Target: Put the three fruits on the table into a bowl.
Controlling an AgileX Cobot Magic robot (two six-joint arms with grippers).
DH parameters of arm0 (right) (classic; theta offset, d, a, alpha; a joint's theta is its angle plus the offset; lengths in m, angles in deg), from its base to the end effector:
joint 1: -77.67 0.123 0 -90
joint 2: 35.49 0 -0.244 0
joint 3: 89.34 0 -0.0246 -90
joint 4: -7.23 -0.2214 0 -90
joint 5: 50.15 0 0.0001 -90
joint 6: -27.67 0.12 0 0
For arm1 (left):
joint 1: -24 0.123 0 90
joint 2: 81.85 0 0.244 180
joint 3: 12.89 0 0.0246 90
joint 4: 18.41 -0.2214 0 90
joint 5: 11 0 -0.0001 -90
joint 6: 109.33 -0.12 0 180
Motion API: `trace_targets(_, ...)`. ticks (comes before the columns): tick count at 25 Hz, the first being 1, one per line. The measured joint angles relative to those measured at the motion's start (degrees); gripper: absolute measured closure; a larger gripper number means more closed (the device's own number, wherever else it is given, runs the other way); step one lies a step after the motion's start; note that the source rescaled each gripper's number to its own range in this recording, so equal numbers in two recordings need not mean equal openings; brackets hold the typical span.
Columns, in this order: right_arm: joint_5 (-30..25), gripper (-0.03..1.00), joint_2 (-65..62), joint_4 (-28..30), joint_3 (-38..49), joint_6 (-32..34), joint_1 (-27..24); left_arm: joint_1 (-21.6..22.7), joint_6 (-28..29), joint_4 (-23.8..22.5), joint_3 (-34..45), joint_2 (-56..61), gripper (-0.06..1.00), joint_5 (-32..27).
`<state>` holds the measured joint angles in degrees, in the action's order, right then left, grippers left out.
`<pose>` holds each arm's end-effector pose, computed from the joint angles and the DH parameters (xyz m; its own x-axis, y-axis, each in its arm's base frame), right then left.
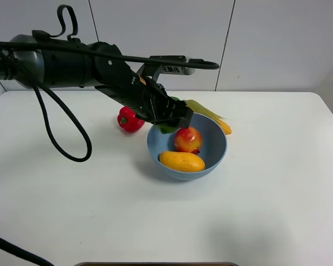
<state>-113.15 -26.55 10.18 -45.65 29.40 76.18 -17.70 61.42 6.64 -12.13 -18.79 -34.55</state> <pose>0.0279 -0.0062 0.2630 -0.4315 0.0180 -0.9020 0.0703 0.9974 -0.0137 0.2815 -0.2780 0.1697 -0.7268 0.3295 -0.6027 0.5801 0.7643 -0.2817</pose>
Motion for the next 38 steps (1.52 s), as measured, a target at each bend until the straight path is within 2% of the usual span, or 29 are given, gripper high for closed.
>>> trace_targets(15, 0.00, -0.03, 0.00, 0.00, 0.00, 0.00, 0.00, -0.81, 0.00, 1.81, 0.00, -2.61, 0.93, 2.16)
trace_targets(16, 0.00, -0.03, 0.00, 0.00, 0.00, 0.00, 0.00, -0.81, 0.00, 1.81, 0.00, -2.72, 0.88, 2.31)
trace_targets(19, 0.00, -0.03, 0.00, 0.00, 0.00, 0.00, 0.00, -0.81, 0.00, 1.81, 0.00, -2.92, 0.52, 2.57)
trace_targets(22, 0.00, -0.03, 0.00, 0.00, 0.00, 0.00, 0.00, -0.81, 0.00, 1.76, 0.00, -2.99, 0.22, 2.80)
trace_targets(25, 0.00, -0.03, 0.00, 0.00, 0.00, 0.00, 0.00, -0.81, -0.48, 1.12, 0.00, -2.99, 0.02, 2.80)
trace_targets(28, 0.00, -0.03, 0.00, 0.00, 0.00, 0.00, 0.00, -0.81, -0.66, 0.23, 0.00, -2.59, -0.03, 1.19)
trace_targets(31, 0.00, -0.03, 0.00, 0.00, 0.00, 0.00, 0.00, 0.12, -0.66, -1.65, 0.00, -0.63, -0.03, -2.24)
trace_targets(34, 0.00, -0.03, 0.00, 0.00, 0.00, 0.00, 0.00, 2.35, -0.66, -3.75, 0.00, 2.39, -0.03, -6.39)
trace_targets(38, 0.00, -0.03, 0.00, 0.00, 0.00, 0.00, 0.00, 6.89, 0.90, -7.62, 0.00, 7.16, -0.03, -15.04)
